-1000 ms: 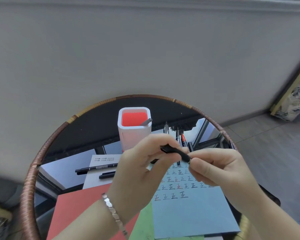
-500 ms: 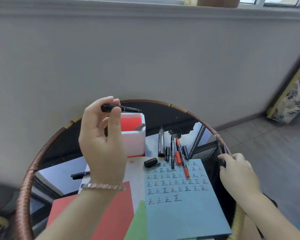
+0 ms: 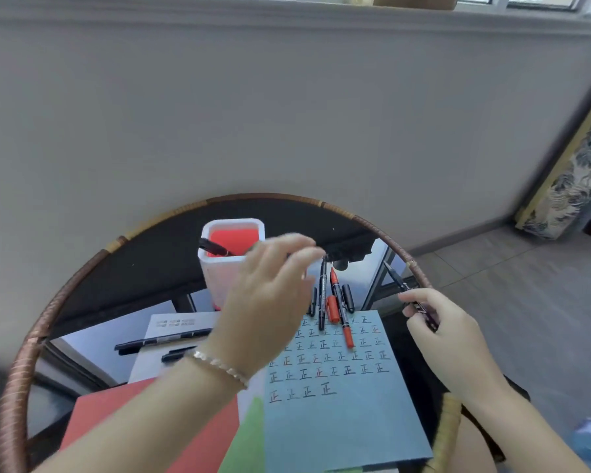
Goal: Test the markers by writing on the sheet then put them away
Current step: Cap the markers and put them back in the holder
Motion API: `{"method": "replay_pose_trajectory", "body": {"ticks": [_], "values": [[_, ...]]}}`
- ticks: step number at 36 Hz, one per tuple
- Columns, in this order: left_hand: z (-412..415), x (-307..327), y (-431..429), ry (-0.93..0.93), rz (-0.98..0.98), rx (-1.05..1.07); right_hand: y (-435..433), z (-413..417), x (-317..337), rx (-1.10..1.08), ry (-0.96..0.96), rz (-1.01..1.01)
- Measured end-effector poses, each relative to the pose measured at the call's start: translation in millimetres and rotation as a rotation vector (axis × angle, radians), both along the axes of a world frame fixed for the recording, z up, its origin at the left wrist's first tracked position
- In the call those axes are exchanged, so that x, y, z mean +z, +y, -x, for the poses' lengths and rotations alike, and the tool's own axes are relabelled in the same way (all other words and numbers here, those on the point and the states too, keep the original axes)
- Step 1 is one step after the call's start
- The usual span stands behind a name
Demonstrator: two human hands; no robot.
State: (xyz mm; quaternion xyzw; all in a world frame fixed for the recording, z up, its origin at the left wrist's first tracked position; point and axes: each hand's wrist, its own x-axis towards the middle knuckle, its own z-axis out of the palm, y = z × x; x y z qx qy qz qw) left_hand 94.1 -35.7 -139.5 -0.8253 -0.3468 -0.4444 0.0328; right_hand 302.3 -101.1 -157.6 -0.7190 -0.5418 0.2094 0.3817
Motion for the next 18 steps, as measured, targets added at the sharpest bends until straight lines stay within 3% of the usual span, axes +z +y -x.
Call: {"method": "replay_pose_trajectory", "body": {"ticks": [2, 7, 12, 18], "values": [[-21, -13, -4, 0.124, 0.114, -0.109, -4, -2, 3, 0.011, 0.01, -0.023], [-66, -30, 13, 0.344, 0.52, -0.04, -14, -9, 4, 0.038, 0.022, -0.025], [-87, -38, 35, 0.556, 0.61, 0.028, -20, -16, -2, 0.037, 0.044, -0.006], [-86, -41, 33, 0.467, 0.602, 0.03, -21, -15, -8, 0.031, 0.036, -0.005]]}}
